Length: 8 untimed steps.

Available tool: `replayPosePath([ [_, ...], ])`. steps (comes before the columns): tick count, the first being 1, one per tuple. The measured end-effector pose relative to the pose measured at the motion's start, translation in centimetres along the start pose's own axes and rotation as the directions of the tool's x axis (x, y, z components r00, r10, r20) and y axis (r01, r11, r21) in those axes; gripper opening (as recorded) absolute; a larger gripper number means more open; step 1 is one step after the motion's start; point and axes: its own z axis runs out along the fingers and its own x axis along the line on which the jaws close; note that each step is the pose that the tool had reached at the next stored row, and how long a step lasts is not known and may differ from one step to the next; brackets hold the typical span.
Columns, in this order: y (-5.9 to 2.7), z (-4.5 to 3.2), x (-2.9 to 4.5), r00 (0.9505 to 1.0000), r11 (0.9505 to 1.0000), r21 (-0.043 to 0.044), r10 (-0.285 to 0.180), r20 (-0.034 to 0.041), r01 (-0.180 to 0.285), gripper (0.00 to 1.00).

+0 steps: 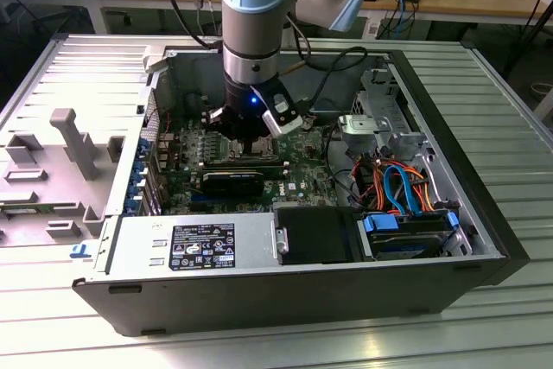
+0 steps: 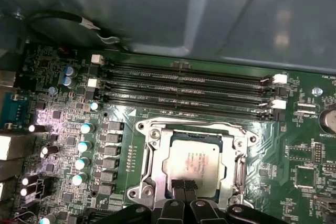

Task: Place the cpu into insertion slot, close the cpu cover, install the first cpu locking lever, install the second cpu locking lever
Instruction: 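Install the second cpu locking lever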

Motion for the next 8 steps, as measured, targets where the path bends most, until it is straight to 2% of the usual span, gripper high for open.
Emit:
replayPosePath([
  [8,0.1,-1.24,-0.06,1.0,1.0,-0.0001,0.0,-0.0003,0.0,0.11],
])
